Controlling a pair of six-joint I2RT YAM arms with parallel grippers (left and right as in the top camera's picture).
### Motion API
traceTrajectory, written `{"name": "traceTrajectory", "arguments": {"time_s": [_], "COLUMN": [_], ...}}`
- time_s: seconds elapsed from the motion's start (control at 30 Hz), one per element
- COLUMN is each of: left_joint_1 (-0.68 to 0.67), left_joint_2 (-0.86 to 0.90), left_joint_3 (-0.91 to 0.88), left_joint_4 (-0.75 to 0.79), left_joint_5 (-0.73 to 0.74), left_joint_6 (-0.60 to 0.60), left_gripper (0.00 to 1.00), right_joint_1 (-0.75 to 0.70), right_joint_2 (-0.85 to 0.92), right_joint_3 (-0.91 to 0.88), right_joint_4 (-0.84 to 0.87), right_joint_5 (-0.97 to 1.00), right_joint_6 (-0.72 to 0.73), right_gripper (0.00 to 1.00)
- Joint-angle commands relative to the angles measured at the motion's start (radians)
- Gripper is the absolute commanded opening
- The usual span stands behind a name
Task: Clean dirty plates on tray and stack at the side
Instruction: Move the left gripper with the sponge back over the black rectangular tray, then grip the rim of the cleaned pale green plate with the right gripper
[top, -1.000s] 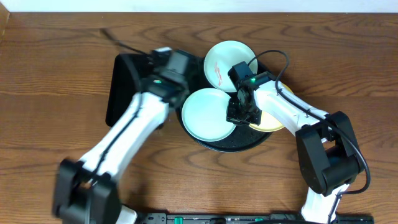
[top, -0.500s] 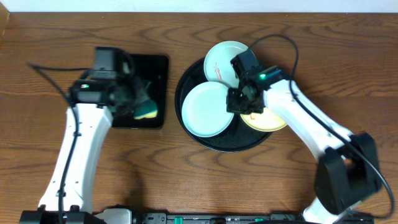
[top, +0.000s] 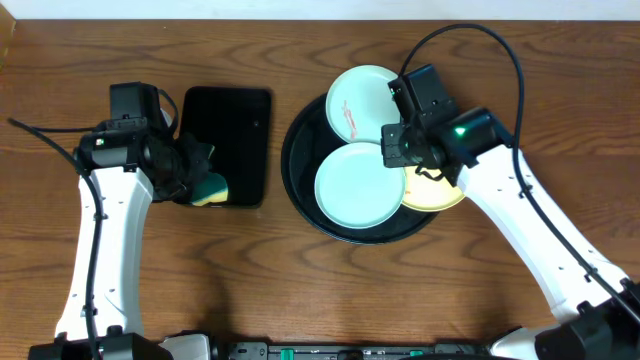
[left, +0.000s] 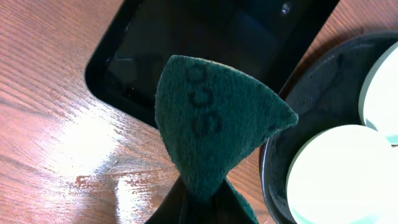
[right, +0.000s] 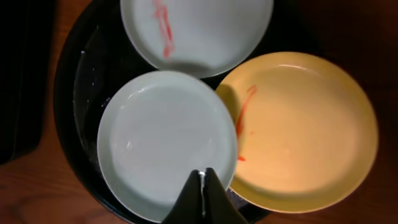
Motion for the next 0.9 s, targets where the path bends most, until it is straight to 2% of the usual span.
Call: {"name": "traceTrajectory", "arguments": {"time_s": [0.0,0.17,0.23,0.33,0.57,0.87], "left_joint_1": [0.003,0.003,0.003,0.003,0.003,0.003], "left_joint_2": [-0.008,-0.008,-0.008,-0.008,-0.008,-0.008], "left_joint_3": [0.002,0.002,0.002,0.002,-0.001,-0.001], "left_joint_4": [-0.002,-0.002,-0.002,-0.002,-0.002,-0.002], "left_joint_5": [0.014,0.014,0.013,0.013,0.013,0.013], "left_joint_6": [0.018,0.018,0.018,0.021,0.021,0.021], "left_gripper": [0.08,0.08,0.08,0.08,0.08,0.08], "right_joint_1": [0.01,0.008,0.008,0.001,-0.028,-0.046], "right_joint_2": [-0.002,0.065,0.105,0.167,0.309,0.371], "right_joint_3": [0.019,0.019,0.019,0.019,0.019,0.019], "right_joint_4": [-0.018,-0.027,-0.038,-0.06,-0.098,-0.097], "right_joint_5": [0.03,0.005,0.006,0.006,-0.037,-0.01], "right_joint_6": [0.009,0.046,0.07,0.106,0.145,0.132], "right_gripper": [0.19,0.44,0.45,0.56,0.55,0.59]}}
